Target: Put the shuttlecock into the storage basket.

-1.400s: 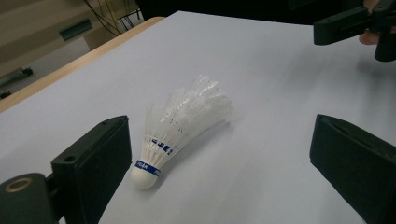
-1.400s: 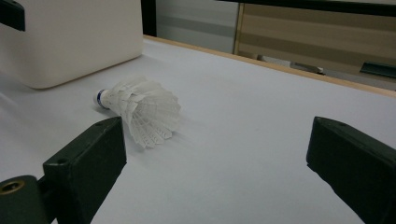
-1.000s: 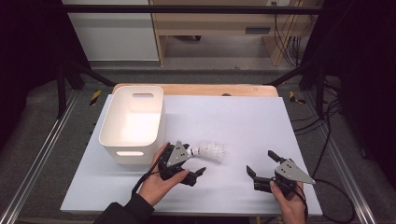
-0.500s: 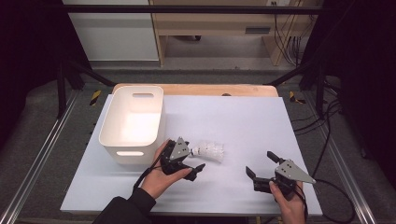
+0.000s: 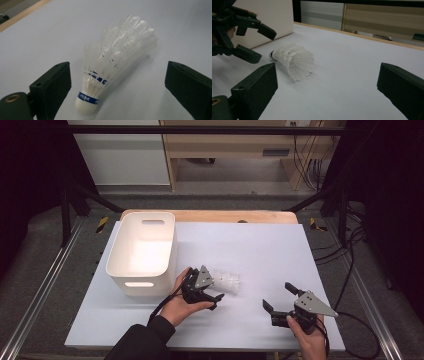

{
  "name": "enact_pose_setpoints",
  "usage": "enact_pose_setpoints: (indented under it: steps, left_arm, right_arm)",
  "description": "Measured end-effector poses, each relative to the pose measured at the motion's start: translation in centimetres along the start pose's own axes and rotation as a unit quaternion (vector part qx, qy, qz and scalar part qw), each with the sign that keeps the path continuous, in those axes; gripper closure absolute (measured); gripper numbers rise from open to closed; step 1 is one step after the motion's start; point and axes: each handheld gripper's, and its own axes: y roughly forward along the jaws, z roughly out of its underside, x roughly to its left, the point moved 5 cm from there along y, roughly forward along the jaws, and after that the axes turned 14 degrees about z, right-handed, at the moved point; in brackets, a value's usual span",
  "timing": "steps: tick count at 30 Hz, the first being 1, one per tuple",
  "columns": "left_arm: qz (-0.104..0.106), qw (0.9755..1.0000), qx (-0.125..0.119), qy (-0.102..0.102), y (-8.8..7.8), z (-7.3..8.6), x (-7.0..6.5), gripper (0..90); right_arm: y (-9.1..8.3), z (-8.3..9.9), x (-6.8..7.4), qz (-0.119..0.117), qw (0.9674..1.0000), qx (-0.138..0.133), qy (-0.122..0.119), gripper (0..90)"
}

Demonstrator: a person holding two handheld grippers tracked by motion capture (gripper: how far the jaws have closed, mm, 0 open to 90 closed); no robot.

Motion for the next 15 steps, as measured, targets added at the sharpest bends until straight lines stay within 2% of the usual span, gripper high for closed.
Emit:
enact_pose_setpoints:
  steps: [1, 2, 5, 7, 10, 15]
  left_arm:
    - [0.003, 1.0, -0.003, -0.008, 0.3, 0.0, 0.1, 6.9]
    - [0.004, 1.0, 0.0, -0.008, 0.5, 0.0, 0.3, 6.9]
    - [0.004, 0.9998, 0.019, 0.002, 1.2, 0.0, 0.6, 6.9]
    - [0.011, 0.9998, 0.017, -0.007, 1.5, -0.1, 0.9, 6.9]
    - [0.013, 0.9998, 0.013, 0.003, 1.8, -0.3, 1.1, 7.1]
    - [0.023, 0.9995, 0.02, 0.0, 2.4, -0.3, 1.2, 7.7]
  right_arm:
    - [0.0, 0.0, 0.0, 0.0, 1.0, 0.001, 0.002, 3.2]
    - [0.0, 0.0, 0.0, 0.0, 1.0, 0.002, 0.003, 3.2]
    - [-0.1, 0.0, -0.1, -0.001, 1.0, 0.0, 0.005, 3.3]
    - [-0.1, 0.0, -0.1, -0.001, 1.0, 0.001, 0.005, 3.2]
    - [-0.1, 0.0, 0.0, -0.002, 1.0, 0.0, 0.004, 3.2]
    - [-0.1, 0.0, -0.1, -0.001, 1.0, -0.001, 0.003, 3.3]
